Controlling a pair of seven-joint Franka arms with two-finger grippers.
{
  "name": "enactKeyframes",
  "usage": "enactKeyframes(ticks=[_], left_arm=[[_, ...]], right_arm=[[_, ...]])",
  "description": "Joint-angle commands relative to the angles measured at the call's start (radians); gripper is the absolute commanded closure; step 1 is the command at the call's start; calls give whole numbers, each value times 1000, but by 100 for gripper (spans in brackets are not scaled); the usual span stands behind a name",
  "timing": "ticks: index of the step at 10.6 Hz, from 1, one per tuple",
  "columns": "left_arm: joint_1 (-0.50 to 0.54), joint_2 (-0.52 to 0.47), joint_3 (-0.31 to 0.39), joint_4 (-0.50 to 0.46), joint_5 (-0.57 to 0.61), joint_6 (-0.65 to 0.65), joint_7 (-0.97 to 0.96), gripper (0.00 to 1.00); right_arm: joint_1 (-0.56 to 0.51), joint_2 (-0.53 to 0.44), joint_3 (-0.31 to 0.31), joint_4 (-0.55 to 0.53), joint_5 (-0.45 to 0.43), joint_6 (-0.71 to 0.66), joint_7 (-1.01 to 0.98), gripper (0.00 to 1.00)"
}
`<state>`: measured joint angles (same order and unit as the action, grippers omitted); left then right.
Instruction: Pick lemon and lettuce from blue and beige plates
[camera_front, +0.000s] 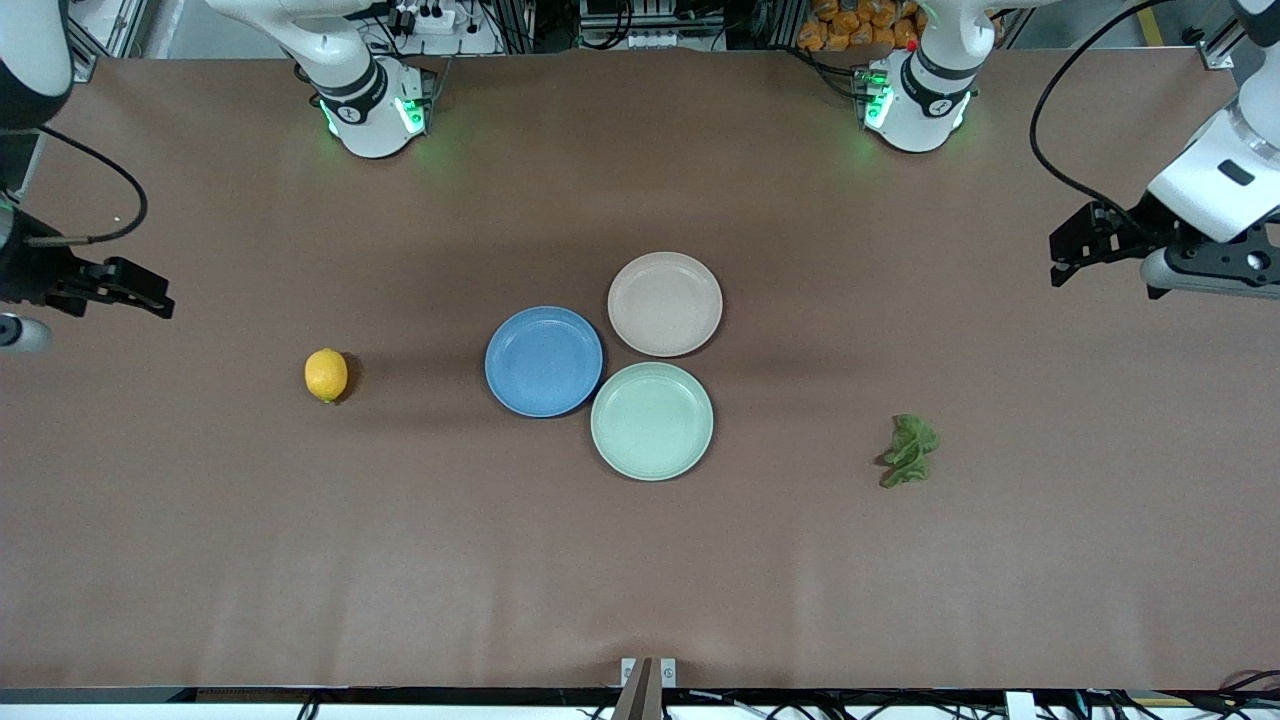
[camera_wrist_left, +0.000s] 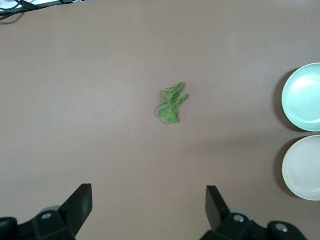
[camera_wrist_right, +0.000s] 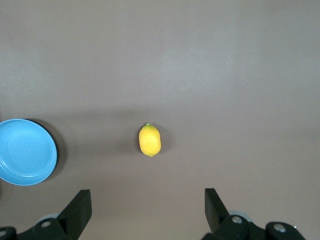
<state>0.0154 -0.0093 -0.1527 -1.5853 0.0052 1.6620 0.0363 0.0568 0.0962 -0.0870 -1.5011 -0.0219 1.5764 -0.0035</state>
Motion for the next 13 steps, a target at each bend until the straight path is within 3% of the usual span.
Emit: enactKeyframes(ticks=[1, 5, 13], left_arm=[[2, -12, 2, 28, -45, -47, -10, 0], [2, -15, 4, 30, -37, -80, -9, 0], [12, -3, -2, 47, -34, -79, -2, 0]], right_arm=[[9, -26, -8, 16, 8, -16, 31, 0], [20, -27, -10, 70, 8, -18, 97, 0], [20, -26, -13, 70, 8, -18, 85, 0]])
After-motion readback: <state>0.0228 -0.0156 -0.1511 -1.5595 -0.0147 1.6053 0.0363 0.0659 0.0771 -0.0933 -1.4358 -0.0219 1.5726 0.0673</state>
